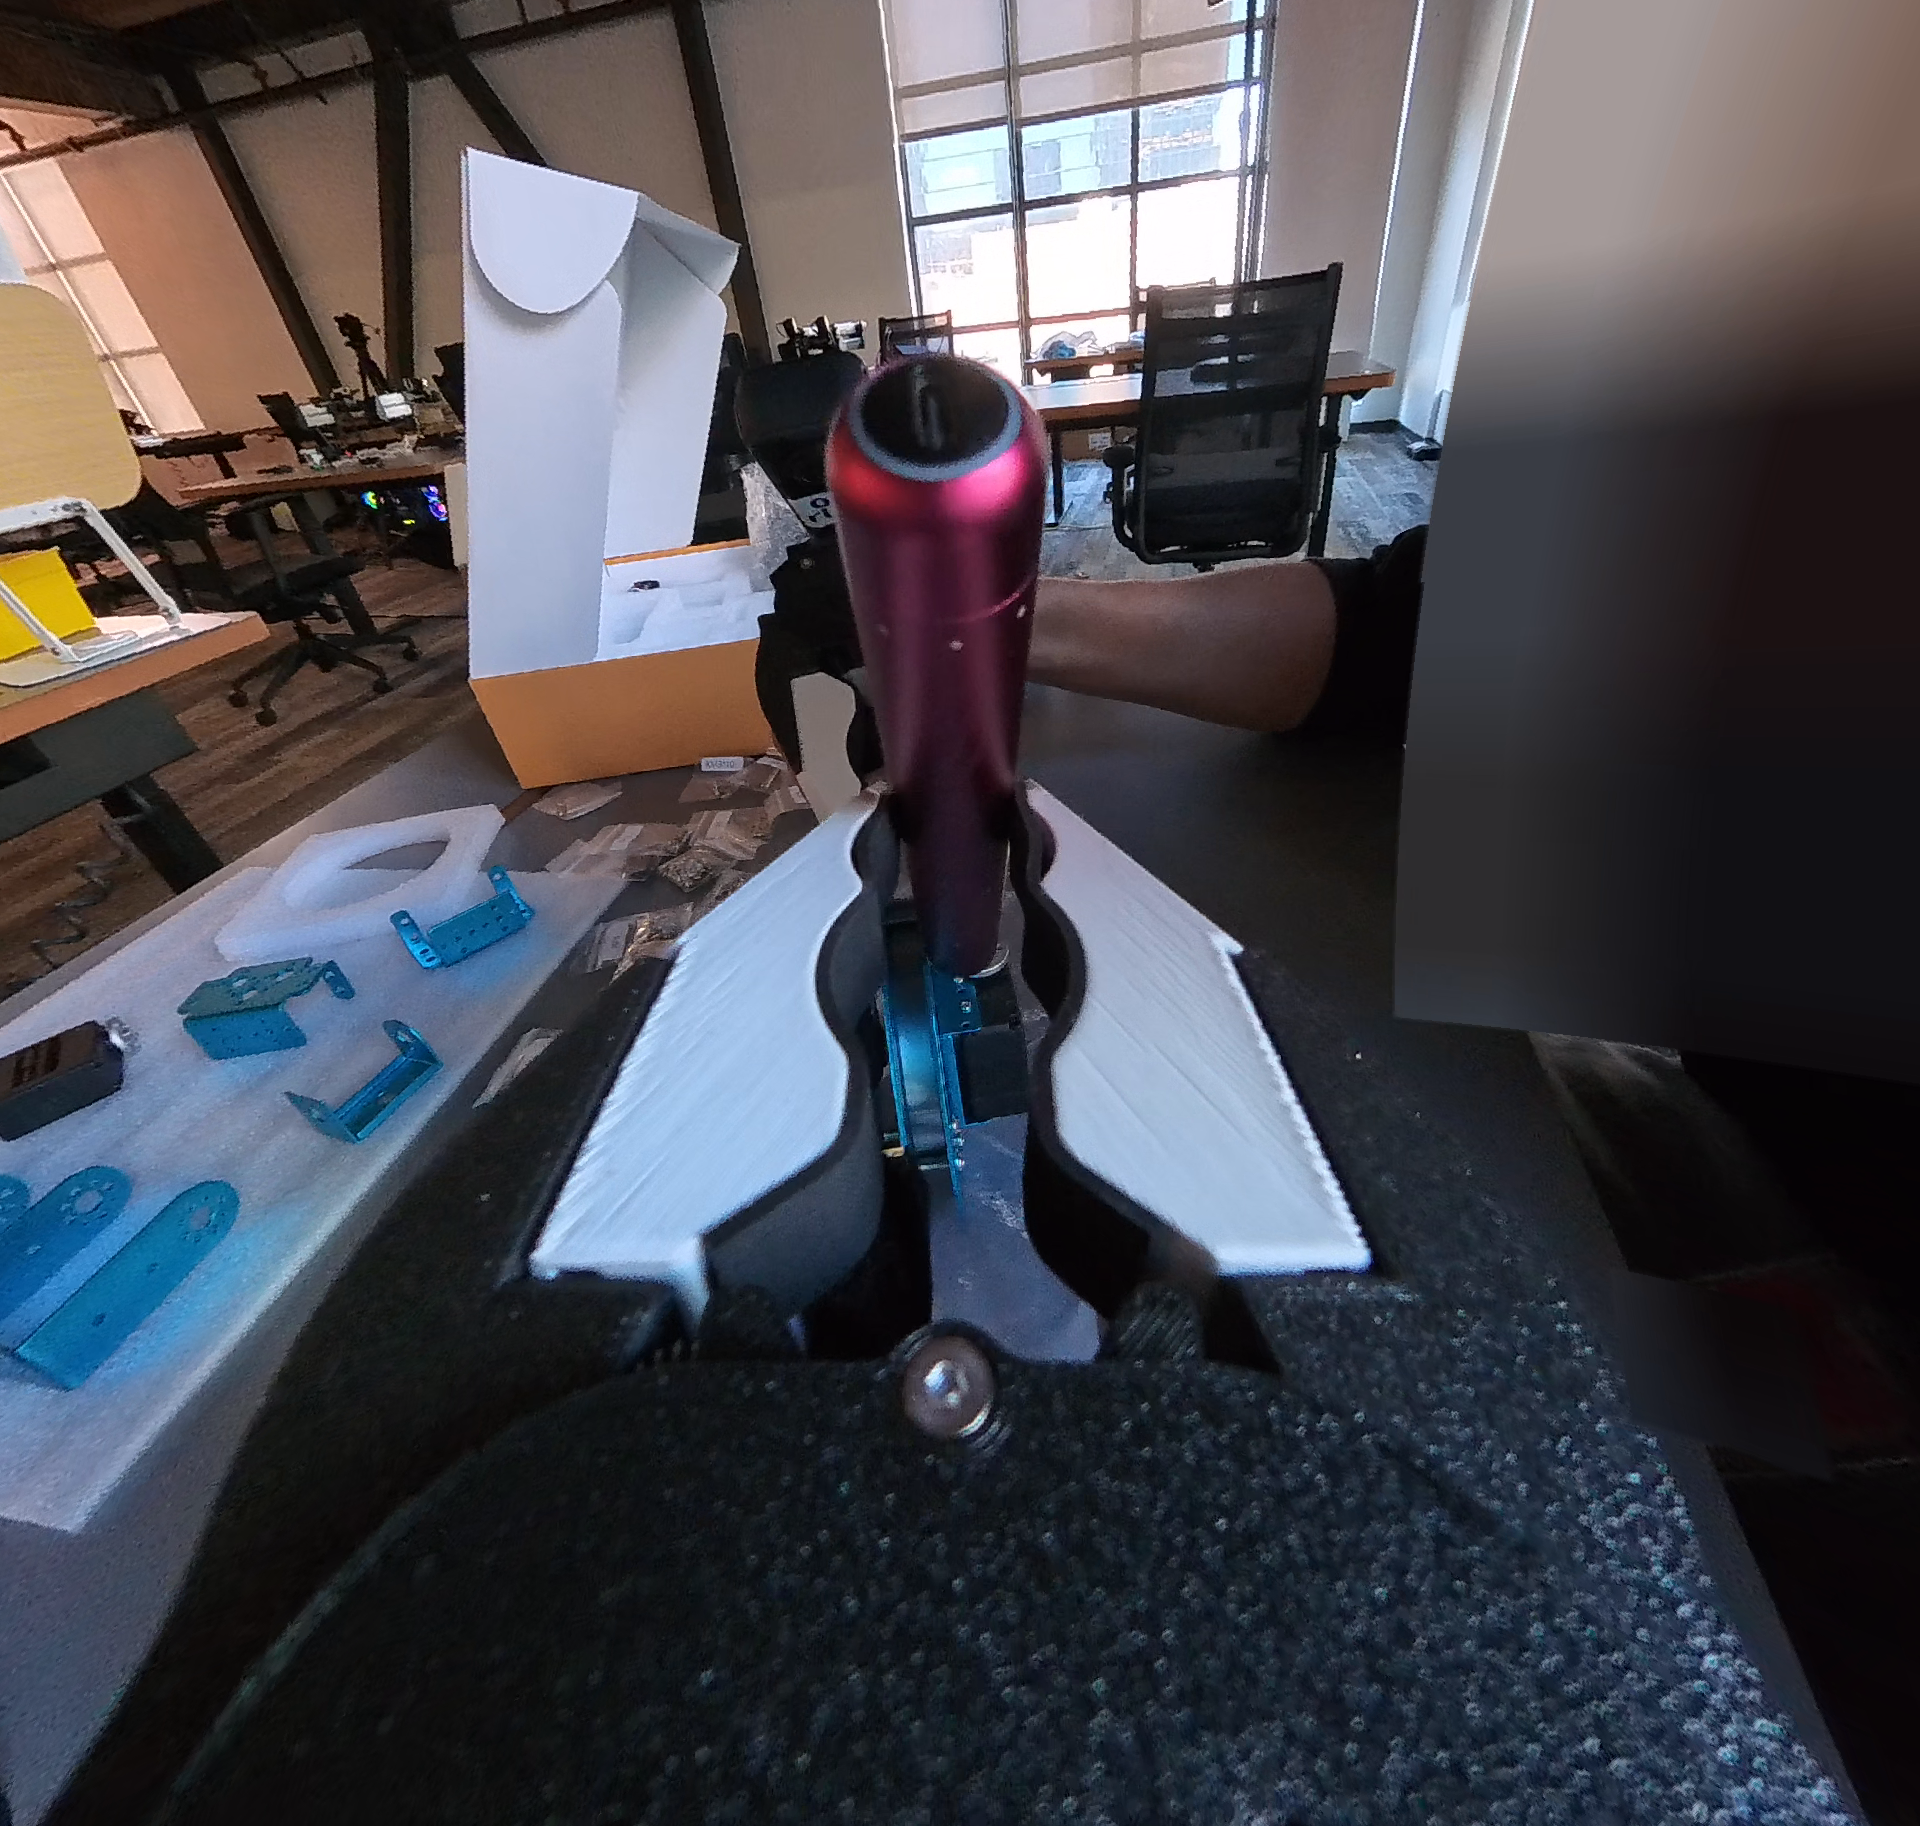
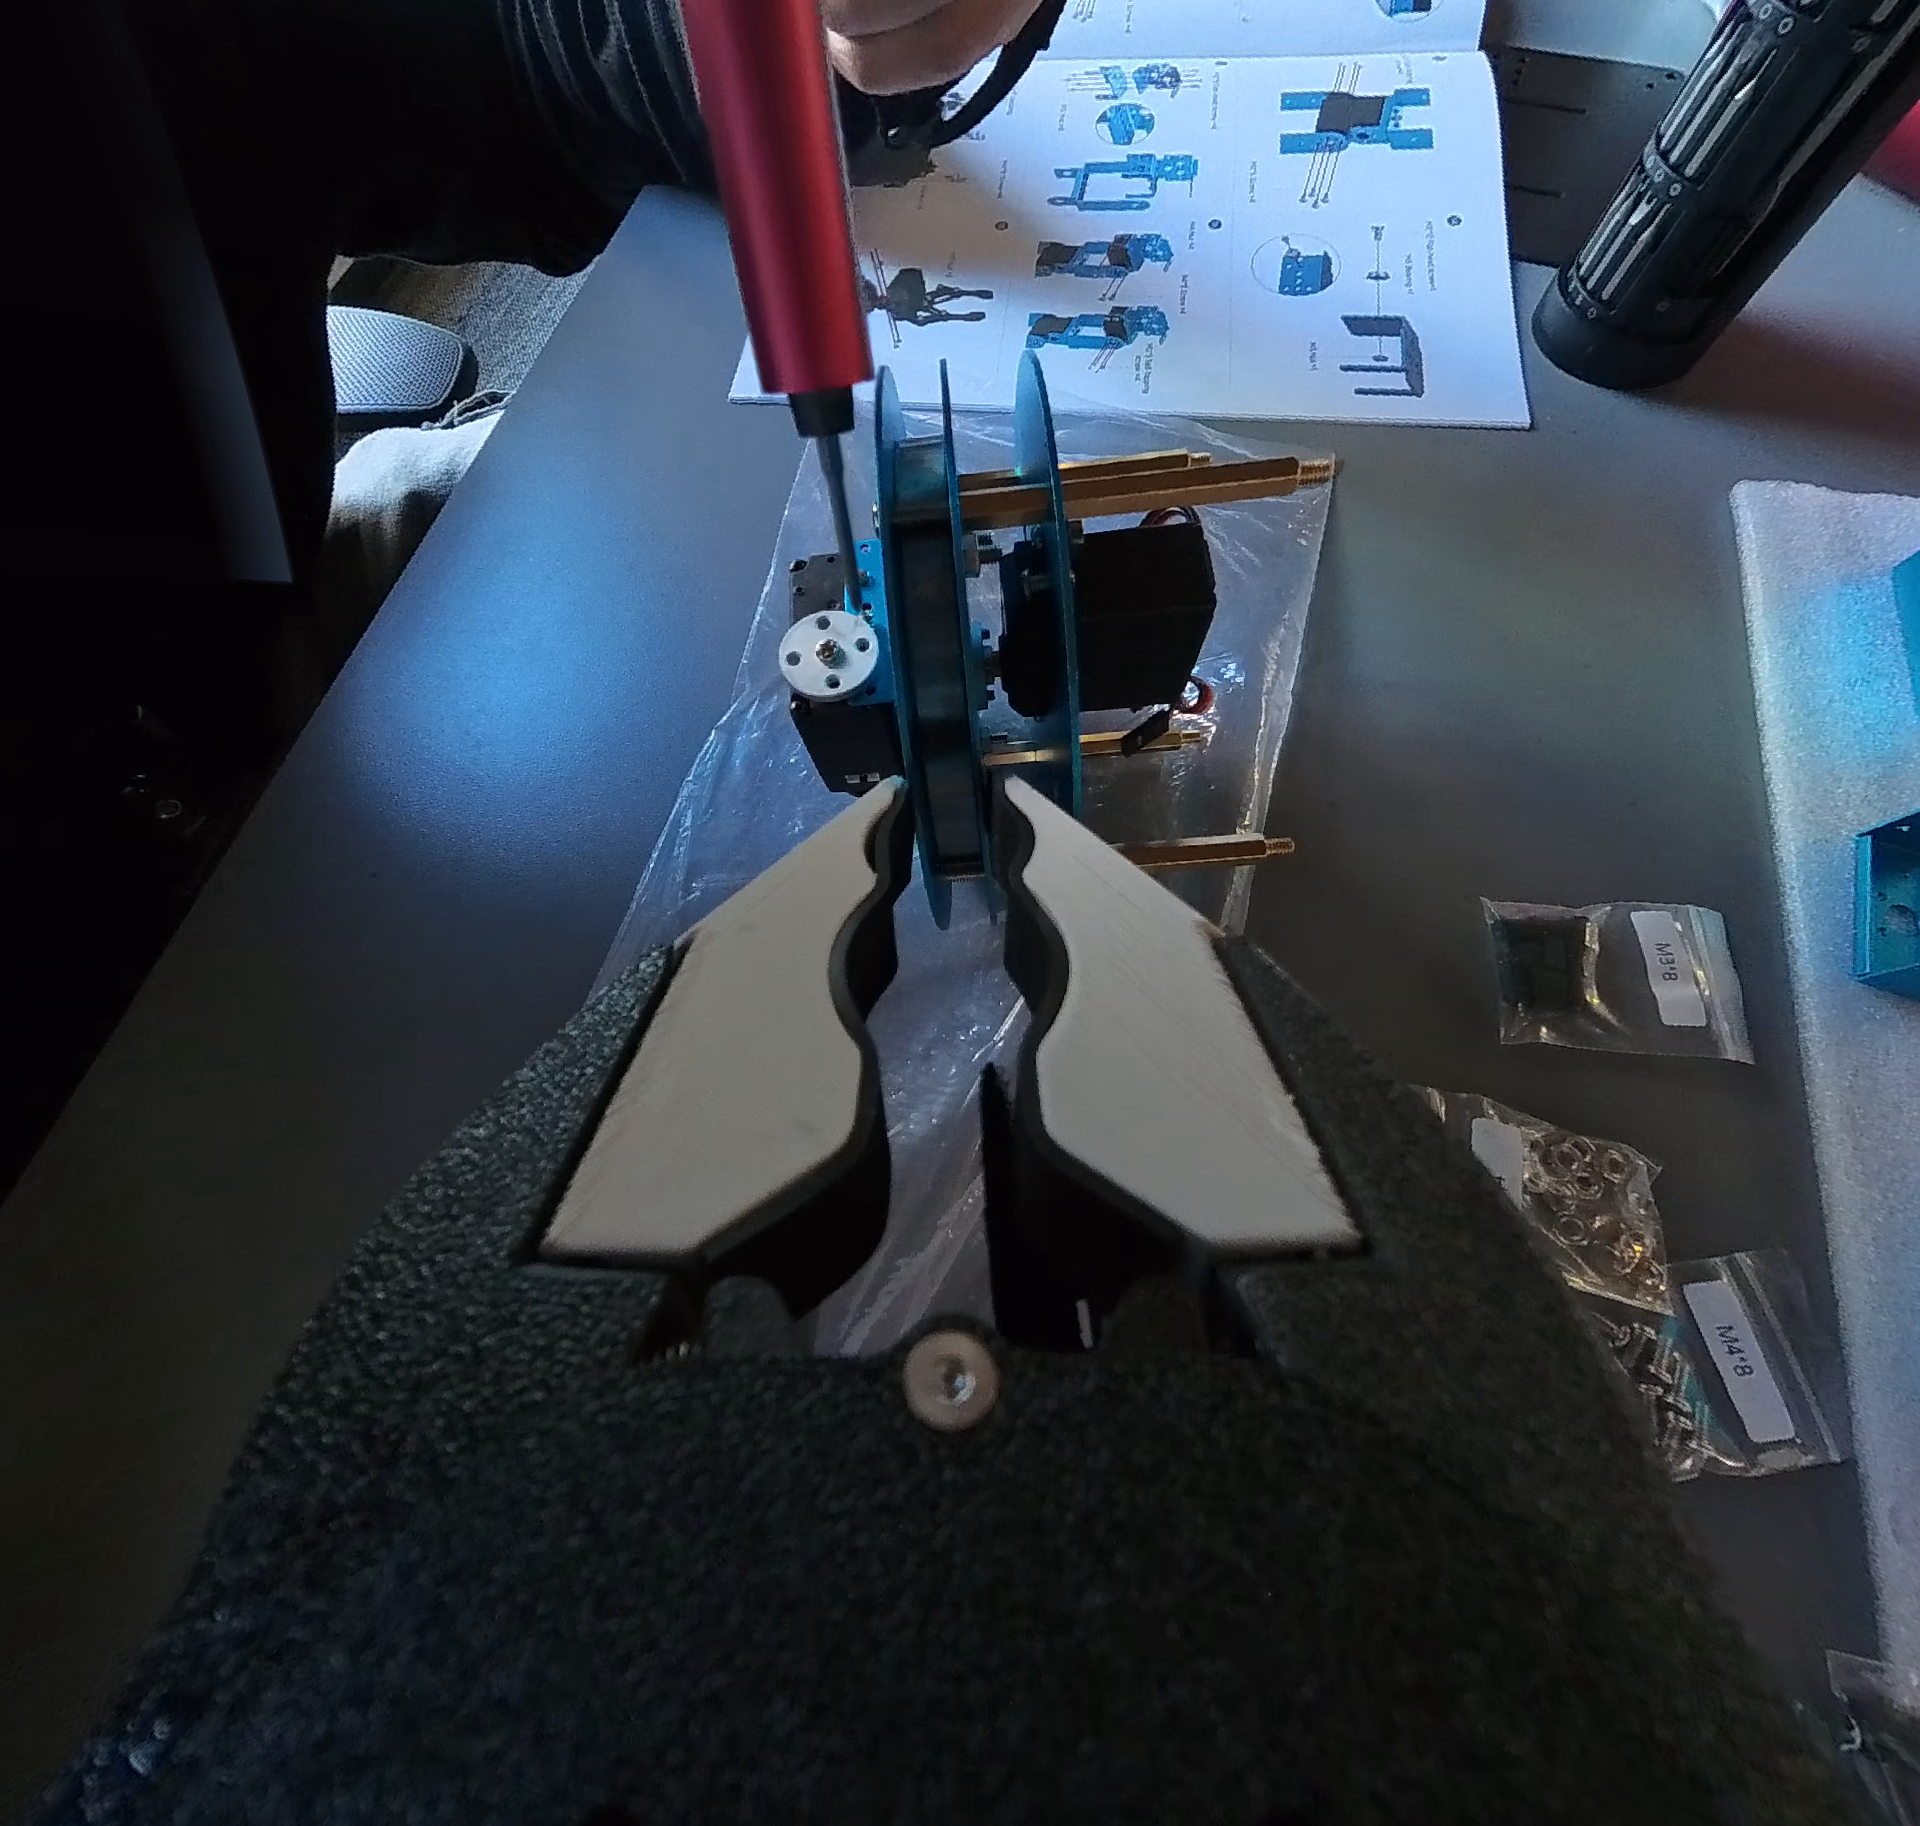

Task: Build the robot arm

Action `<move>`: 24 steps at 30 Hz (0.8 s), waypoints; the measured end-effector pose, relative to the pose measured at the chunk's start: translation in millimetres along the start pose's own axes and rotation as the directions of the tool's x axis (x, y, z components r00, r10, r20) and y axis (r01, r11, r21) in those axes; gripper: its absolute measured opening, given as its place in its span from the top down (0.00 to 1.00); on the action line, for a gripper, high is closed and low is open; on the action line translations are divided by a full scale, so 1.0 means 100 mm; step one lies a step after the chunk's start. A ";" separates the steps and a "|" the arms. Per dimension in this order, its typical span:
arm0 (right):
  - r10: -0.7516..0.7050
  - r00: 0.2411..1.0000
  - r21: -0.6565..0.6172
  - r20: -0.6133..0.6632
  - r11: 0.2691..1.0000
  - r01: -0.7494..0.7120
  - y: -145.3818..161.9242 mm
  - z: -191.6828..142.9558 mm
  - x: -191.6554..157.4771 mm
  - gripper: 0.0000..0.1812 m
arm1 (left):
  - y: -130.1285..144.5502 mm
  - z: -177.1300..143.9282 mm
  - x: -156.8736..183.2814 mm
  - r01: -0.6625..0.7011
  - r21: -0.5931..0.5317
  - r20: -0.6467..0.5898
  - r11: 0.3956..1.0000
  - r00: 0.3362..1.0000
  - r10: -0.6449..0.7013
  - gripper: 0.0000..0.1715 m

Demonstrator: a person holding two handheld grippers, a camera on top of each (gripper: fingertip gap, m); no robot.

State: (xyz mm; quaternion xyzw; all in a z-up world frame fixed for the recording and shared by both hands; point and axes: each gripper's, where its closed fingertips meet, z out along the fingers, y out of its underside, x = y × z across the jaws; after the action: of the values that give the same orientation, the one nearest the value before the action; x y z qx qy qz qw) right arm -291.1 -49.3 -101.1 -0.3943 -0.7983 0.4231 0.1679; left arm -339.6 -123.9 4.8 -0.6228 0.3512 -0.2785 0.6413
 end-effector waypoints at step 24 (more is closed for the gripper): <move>0.006 1.000 -0.003 0.004 1.000 -0.006 0.01 0.00 -0.01 0.93 | 0.00 0.00 0.03 -0.032 -0.008 0.003 0.999 0.999 0.032 0.89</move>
State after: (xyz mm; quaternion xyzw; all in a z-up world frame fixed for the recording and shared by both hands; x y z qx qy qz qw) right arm -290.4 -49.5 -101.5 -0.3960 -0.7981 0.4234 0.1643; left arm -337.5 -126.0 4.5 -0.6200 0.3613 -0.2659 0.6437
